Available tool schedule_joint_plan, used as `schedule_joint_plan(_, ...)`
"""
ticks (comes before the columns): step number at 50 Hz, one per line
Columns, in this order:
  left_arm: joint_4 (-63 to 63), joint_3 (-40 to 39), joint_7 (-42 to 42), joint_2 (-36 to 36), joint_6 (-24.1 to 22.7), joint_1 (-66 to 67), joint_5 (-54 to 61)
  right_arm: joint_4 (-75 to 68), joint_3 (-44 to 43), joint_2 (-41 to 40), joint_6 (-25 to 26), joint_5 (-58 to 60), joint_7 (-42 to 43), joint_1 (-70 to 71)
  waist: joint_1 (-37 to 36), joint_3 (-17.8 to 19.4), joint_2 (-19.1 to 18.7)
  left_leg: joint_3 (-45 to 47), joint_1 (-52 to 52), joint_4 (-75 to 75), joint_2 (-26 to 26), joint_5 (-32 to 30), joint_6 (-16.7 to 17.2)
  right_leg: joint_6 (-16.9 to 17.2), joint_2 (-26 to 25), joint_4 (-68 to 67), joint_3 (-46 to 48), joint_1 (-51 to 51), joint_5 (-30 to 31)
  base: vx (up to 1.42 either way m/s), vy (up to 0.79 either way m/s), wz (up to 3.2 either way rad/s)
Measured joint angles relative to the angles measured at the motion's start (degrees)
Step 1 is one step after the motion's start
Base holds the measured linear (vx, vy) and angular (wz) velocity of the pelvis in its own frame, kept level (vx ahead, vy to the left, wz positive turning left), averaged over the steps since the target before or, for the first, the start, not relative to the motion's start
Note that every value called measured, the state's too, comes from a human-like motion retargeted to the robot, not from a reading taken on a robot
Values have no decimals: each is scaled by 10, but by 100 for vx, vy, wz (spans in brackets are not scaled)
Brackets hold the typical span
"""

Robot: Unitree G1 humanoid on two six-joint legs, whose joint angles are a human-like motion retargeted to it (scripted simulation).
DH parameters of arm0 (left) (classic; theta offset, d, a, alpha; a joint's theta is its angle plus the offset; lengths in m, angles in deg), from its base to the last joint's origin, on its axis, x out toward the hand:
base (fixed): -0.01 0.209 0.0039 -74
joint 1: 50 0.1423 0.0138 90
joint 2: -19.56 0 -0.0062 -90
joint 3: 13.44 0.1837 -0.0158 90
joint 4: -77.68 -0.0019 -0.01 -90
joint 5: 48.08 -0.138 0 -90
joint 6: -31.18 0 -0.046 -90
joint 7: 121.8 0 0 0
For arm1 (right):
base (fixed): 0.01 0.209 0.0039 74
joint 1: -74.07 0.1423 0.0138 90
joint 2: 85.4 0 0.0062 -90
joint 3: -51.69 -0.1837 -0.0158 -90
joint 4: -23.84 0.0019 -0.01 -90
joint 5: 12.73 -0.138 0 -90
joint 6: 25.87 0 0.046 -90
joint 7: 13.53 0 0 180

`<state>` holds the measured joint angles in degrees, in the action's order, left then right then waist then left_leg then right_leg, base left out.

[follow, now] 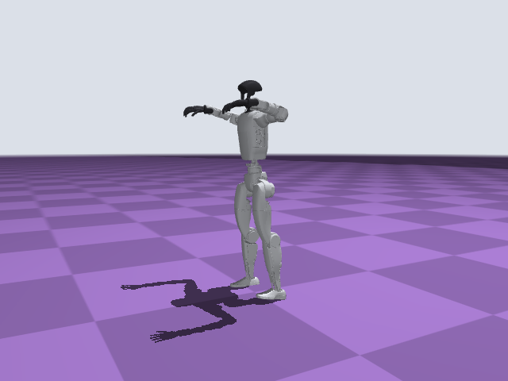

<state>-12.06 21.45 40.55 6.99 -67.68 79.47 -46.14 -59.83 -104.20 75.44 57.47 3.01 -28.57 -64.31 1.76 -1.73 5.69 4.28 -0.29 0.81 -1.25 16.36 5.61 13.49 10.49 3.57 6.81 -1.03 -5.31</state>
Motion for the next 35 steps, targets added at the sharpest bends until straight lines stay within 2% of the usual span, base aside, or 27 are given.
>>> schedule_joint_plan(11,1,42,-3,1,1,-43,6,6,-62,-5,2,-7,-1,-60,-7,1,-8,-1,-1,1,1,1,0,-1,0,2,2,-2,0,0,0,0)
schedule_joint_plan(35,2,80,-3,9,1,-83,7,9,-91,2,2,-6,2,-85,-10,-5,-8,0,-1,0,0,3,0,-1,0,2,1,-2,-1,0,0,0)
